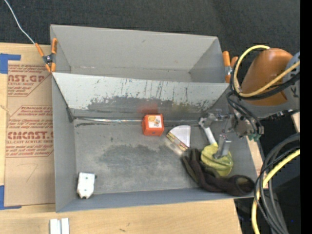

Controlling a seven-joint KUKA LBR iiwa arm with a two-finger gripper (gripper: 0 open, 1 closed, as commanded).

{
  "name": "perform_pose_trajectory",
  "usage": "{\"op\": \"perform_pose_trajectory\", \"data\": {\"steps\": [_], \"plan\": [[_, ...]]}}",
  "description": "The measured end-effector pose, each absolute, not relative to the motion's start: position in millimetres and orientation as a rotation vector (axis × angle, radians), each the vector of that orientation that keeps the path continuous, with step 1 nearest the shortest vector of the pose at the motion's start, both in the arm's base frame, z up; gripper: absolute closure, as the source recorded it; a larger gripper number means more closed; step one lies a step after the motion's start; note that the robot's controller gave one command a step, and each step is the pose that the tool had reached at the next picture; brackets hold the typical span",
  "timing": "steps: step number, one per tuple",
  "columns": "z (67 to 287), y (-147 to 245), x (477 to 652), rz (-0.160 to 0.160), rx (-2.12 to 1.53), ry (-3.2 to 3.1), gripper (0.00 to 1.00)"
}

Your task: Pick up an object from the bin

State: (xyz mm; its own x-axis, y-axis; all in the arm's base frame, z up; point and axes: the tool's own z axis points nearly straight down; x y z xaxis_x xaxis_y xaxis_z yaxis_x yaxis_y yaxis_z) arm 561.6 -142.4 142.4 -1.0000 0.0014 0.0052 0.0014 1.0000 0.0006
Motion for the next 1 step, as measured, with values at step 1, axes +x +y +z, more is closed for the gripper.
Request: {"op": "perform_pose_trajectory", "data": {"steps": [1], "plan": [[147.2,-141.7,563.4,0.001,0.001,-3.144,0.0]]}}
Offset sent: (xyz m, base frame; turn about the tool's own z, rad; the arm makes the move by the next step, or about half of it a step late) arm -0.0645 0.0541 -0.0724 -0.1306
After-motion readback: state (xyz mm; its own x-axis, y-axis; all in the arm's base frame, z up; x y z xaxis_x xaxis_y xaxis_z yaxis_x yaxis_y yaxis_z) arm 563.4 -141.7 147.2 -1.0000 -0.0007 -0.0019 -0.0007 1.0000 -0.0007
